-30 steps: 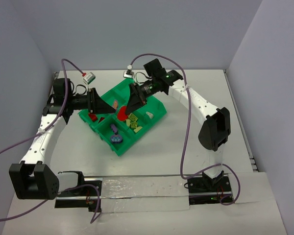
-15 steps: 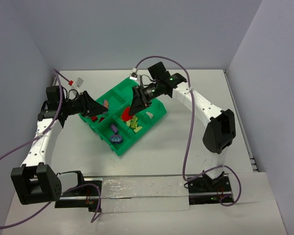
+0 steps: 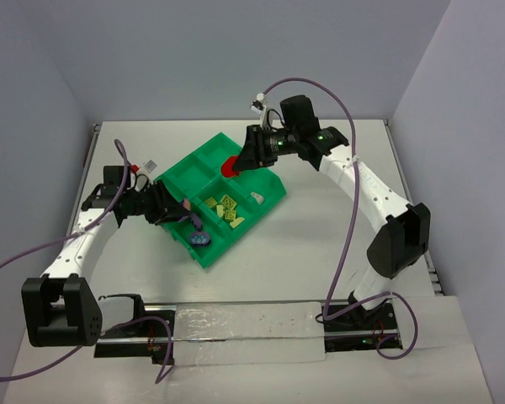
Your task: Sort the legos into containers by color
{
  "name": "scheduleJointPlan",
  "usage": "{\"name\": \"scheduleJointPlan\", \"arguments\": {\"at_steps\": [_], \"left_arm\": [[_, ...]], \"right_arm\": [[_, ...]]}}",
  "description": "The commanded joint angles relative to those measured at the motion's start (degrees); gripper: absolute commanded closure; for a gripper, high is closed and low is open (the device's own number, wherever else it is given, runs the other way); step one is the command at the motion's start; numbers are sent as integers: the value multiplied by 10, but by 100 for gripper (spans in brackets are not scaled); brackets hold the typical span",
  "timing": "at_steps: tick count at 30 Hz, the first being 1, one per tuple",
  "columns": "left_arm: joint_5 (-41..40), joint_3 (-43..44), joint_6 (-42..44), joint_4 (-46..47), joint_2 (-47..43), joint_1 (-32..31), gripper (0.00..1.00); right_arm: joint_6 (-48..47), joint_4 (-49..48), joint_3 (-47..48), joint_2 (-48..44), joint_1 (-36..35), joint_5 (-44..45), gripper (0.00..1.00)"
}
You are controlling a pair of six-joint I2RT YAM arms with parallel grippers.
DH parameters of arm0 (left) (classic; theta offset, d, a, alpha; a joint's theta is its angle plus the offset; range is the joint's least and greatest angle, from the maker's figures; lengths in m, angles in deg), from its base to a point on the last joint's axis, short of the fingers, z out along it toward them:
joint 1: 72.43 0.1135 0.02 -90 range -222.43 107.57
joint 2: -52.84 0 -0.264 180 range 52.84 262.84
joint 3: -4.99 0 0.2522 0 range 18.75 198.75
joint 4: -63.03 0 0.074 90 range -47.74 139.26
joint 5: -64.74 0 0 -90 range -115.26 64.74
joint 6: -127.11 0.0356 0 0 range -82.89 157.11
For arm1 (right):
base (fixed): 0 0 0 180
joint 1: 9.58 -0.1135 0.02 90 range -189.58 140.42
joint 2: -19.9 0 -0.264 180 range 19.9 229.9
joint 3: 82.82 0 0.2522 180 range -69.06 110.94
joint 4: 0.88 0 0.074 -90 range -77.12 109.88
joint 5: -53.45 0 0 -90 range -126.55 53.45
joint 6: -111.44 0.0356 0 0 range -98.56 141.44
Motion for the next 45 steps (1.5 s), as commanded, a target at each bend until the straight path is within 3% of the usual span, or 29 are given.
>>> {"name": "scheduleJointPlan", "arguments": {"at_steps": [1,6,10,13,19,24,31,35,39,45], "left_arm": [[-17,1,5,7,9,-4,78],[-22,8,17,-12,22,-4,37],[-24,24,24,-25,25,-5,17],[-25,37,29,-34,24,-5,14],[-93,159,25,-90,1,-3,14],[-239,247,-35,-93,-40,8,14],[-420,280,-109,-111,-85,11,14],[-456,277,-127,-116,-104,11,14],[-424,262,-116,-100,-111,11,15],[-413,249,-118,-109,-106,11,15]], "right_arm": [[14,-34,17,1,-3,-1,100],[11,-31,24,9,-3,1,100],[12,-30,32,18,-5,-2,100],[9,-24,42,26,-10,3,100],[-18,40,136,92,-53,59,100],[1,28,161,138,-88,77,100],[17,18,240,227,-132,94,100],[69,-35,262,273,-146,115,100],[105,-97,258,302,-145,154,100],[104,-104,356,386,-156,181,74]]}}
